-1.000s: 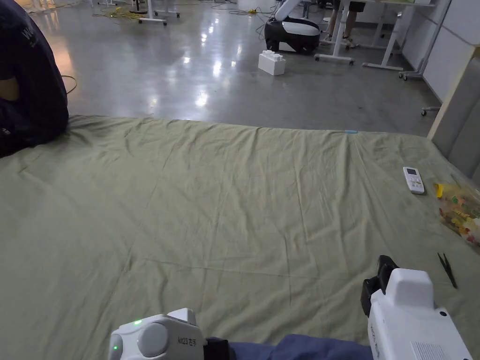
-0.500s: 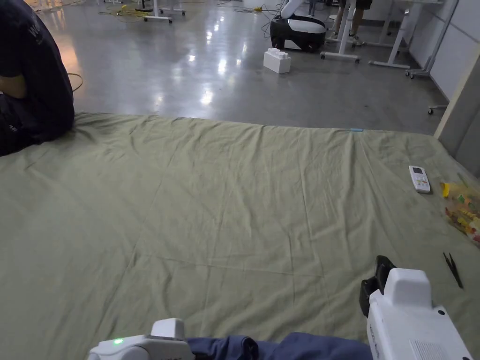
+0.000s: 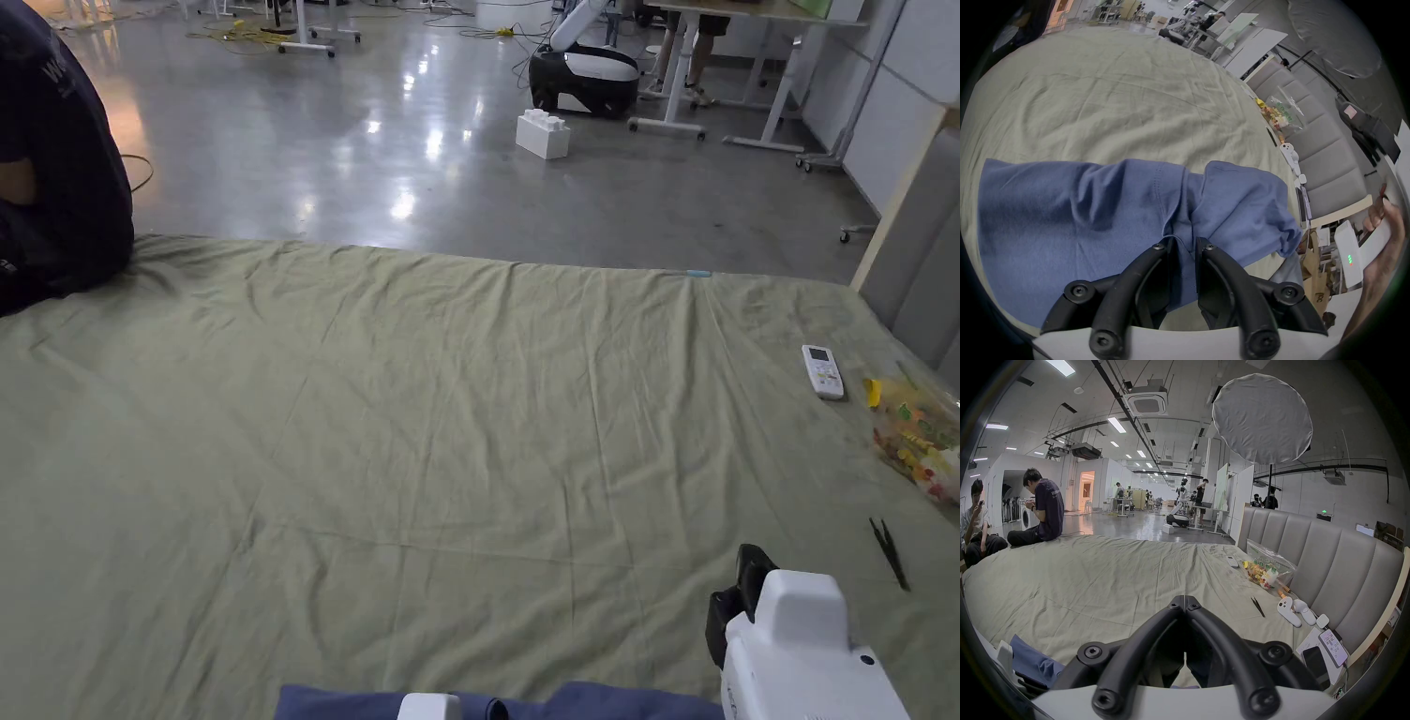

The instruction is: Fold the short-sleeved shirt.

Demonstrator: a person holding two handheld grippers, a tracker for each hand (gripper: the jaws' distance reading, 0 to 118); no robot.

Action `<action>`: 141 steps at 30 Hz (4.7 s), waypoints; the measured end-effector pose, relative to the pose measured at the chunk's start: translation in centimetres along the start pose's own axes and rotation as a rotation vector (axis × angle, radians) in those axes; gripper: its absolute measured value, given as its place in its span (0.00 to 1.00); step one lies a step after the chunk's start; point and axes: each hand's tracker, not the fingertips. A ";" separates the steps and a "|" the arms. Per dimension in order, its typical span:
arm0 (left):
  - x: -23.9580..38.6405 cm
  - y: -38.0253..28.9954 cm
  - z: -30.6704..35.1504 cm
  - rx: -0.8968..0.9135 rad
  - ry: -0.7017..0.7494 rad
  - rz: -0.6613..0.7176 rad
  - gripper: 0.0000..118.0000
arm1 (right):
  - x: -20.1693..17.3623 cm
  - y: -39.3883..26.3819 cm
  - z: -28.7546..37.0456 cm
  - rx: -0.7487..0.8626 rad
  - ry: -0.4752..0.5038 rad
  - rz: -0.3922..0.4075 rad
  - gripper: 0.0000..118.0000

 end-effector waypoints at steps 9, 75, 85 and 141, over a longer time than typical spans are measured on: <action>-3.9 1.2 6.1 0.139 -0.023 -0.043 0.61 | 0.2 0.2 0.0 0.005 0.008 0.002 0.00; -11.3 6.9 17.3 0.133 0.080 0.009 0.11 | -0.3 0.3 0.8 0.018 0.058 0.050 0.00; -2.2 6.0 11.6 0.088 0.057 -0.047 0.11 | 0.5 -0.3 0.9 0.005 0.040 0.033 0.00; 2.6 4.0 6.6 0.291 -0.063 -0.223 0.07 | 2.1 -0.9 1.8 -0.010 0.010 -0.033 0.00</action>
